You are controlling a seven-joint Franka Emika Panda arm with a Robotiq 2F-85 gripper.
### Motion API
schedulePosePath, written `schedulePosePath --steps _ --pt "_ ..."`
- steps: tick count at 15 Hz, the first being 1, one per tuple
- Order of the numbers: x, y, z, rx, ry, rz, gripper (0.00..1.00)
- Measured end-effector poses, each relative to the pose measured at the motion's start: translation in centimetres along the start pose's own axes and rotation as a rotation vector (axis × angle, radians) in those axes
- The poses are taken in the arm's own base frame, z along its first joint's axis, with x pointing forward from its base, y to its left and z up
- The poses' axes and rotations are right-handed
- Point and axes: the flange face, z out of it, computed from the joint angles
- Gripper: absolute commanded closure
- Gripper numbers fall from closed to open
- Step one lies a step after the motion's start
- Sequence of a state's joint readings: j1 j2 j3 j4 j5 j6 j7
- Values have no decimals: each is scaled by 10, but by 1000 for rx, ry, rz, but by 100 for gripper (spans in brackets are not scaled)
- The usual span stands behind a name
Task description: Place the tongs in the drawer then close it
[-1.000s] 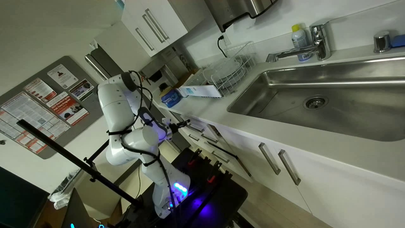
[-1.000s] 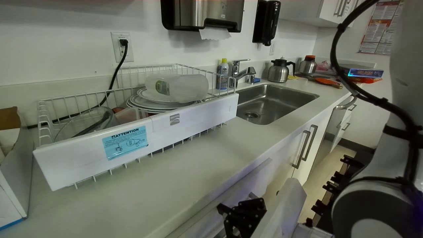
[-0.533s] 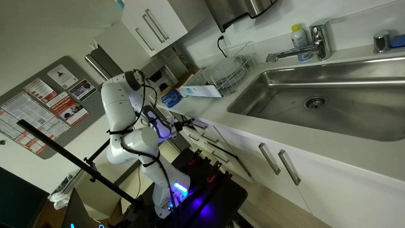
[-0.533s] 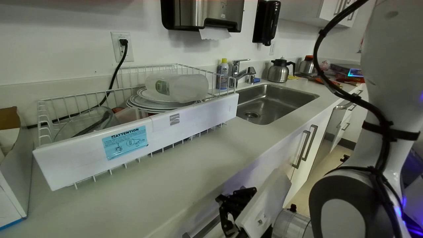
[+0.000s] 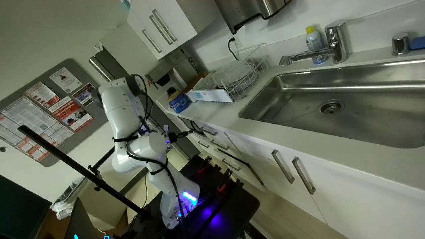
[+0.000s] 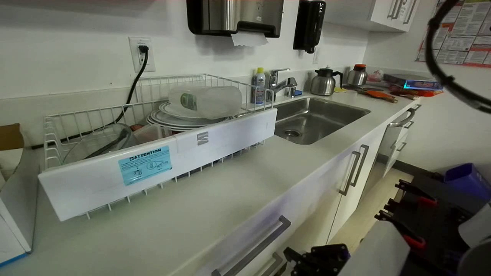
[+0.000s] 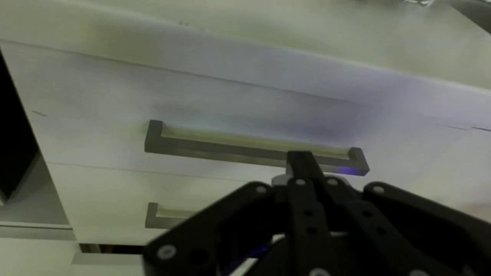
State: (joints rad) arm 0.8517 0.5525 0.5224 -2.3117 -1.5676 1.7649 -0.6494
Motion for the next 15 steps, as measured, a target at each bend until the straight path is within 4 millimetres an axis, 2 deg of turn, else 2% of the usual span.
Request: schedulePosePath --steps 3,6,9,15 --pt "-21 -7 -36 81 20 51 100" --pt "-45 -23 -59 172 40 140 100" --pt "-65 -50 -71 276 52 272 100" --pt "-94 -118 -82 491 52 531 100"
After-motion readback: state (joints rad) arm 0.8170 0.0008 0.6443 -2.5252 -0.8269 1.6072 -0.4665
